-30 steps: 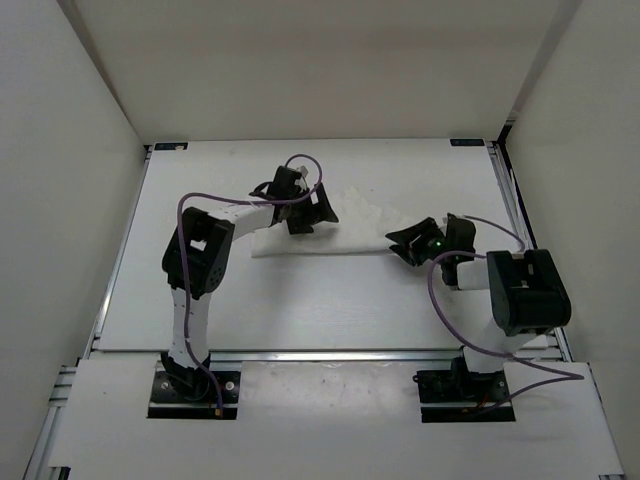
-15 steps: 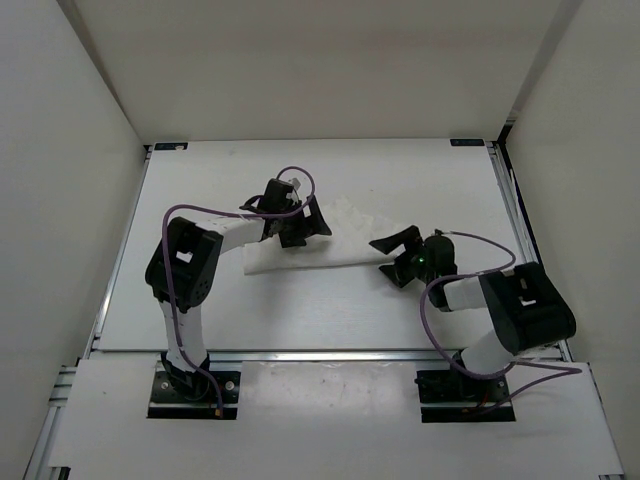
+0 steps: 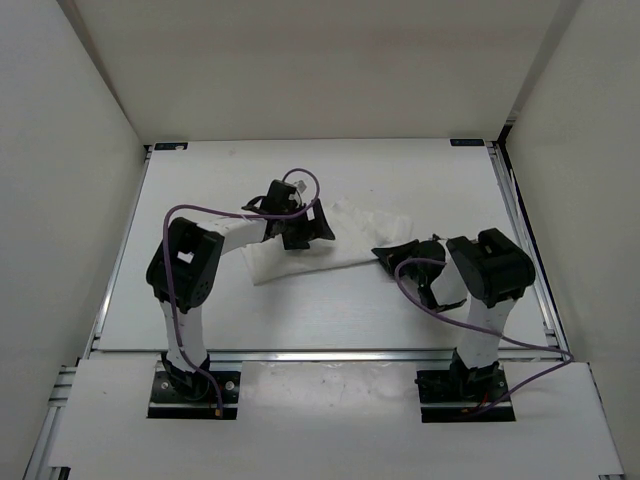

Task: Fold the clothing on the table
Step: Fold the skirt

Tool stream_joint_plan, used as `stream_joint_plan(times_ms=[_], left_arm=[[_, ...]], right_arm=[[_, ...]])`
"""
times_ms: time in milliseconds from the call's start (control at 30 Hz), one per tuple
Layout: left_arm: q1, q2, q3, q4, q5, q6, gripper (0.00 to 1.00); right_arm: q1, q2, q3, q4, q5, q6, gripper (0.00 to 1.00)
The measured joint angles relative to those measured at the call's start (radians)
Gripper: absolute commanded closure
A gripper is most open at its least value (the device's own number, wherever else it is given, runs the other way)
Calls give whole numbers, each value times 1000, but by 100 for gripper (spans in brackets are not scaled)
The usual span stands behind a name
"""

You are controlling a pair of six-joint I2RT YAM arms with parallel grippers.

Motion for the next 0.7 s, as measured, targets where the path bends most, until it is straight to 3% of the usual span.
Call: stream_joint_plan(times_ms=[100,400,467,533,567,700], left_arm=[[-13,6,3,0,21,-2,1],[-62,44,64,-23,35,-37,1],[-75,44,69,-32,31,-42,14],[-81,43,76,-45,15,-37,88],[-82,41,76,-51,-1,-25,100],[-60,0,19,19,-14,-27,100]], right_arm=[[-28,-63,-50,-18,-14,-45,100],[-63,-450,-75,-200,-66,-314,100],[-79,-499,-79,-248,-76,-349,99],[-103,-522,-97,-274,-82,-369,100],[-116,-526,-108,-286,-83,-378,100],[-137,-525,-137,-333,-80,-408,100]])
